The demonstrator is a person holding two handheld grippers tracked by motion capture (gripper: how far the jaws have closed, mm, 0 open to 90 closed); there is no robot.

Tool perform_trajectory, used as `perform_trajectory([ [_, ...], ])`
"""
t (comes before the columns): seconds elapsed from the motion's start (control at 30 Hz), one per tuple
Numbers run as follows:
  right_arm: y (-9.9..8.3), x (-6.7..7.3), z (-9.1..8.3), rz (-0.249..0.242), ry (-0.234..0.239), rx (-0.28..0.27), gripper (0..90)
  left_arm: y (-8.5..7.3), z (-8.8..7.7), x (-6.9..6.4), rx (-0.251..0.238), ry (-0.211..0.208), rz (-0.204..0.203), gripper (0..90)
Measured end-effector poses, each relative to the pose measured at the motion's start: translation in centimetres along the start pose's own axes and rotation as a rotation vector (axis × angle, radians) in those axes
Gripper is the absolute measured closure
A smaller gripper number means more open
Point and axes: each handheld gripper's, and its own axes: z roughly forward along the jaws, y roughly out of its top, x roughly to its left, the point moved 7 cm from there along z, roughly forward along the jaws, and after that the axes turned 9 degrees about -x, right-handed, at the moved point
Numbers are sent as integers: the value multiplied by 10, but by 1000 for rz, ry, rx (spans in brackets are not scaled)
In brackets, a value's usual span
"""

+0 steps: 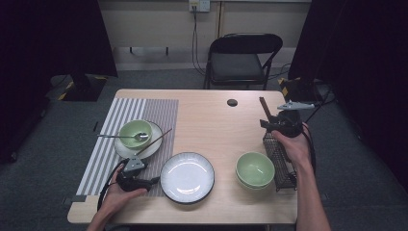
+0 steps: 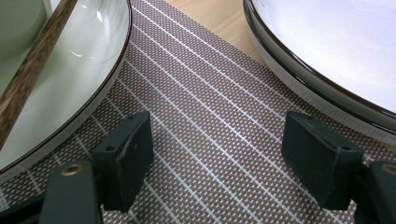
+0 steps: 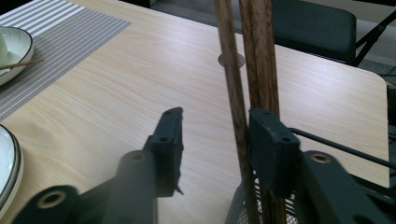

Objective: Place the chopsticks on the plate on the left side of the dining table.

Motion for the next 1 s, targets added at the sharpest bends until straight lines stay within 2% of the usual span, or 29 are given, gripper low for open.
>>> perform_trajectory([
  [0.13,1,-2,-7,21,16,-16,686,0,0,0,0,0,0,245],
  [0.3,-2,1,-10,13,18,-12,641,0,0,0,-1,0,0,246],
  [0.5,-8,1,-2,6,-12,31,612,0,0,0,0,0,0,246],
  [0.6,-9,-1,-2,15,-13,32,658,0,0,0,0,1,0,246],
  [0.7,-6,-3,-5,25,-16,21,784,0,0,0,-1,0,0,245],
  [0.83,0,-4,-9,34,3,-24,811,0,0,0,0,0,0,246],
  [1.0,3,-5,-12,28,7,-45,820,0,0,0,-1,0,0,245],
])
